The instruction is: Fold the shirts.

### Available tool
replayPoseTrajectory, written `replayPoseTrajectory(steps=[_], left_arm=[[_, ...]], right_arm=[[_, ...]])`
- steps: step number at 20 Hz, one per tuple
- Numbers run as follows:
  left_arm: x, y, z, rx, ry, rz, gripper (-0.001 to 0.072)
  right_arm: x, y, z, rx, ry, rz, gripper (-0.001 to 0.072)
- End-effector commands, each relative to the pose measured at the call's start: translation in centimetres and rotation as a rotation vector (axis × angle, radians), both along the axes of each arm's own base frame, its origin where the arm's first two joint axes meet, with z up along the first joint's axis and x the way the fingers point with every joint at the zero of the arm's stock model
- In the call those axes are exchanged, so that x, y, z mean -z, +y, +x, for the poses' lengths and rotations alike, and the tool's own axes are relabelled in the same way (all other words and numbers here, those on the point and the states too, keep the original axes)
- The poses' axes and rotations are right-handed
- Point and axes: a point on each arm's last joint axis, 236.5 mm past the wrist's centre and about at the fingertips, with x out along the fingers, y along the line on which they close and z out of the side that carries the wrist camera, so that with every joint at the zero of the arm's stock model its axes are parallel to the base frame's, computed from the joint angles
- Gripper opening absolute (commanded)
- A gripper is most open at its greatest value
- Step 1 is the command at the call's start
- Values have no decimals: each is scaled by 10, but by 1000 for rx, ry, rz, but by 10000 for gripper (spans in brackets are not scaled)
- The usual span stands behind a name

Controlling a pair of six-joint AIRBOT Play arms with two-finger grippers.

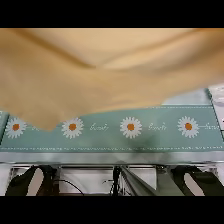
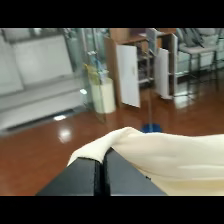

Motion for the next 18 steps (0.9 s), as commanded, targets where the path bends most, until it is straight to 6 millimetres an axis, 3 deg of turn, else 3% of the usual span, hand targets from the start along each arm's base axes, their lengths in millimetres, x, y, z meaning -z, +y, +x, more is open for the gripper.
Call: replayPoseTrajectory(steps=[1, 5, 7, 9, 11, 14, 16, 18], left_arm=[[10, 14, -28, -140, 26, -5, 51], [100, 18, -16, -121, 435, -45, 51], [147, 25, -3, -107, 612, -66, 50], [203, 35, 18, -93, 797, -133, 50], [252, 48, 48, -94, 889, -200, 50], [313, 63, 97, -83, 971, -263, 50], [339, 69, 134, -61, 999, -253, 50], [350, 66, 177, -22, 968, -266, 51]], right_arm=[[58, -28, -11, 125, 253, -17, 30], [171, -66, -25, 274, 785, -74, 30], [194, -51, -7, 197, 862, -91, 30], [234, -53, 18, 197, 1008, -106, 30], [287, -56, 55, 178, 1167, -159, 30], [353, -59, 138, 156, 1225, -207, 30], [384, -50, 194, 107, 1199, -198, 31], [407, -37, 240, 58, 1153, -171, 31]])
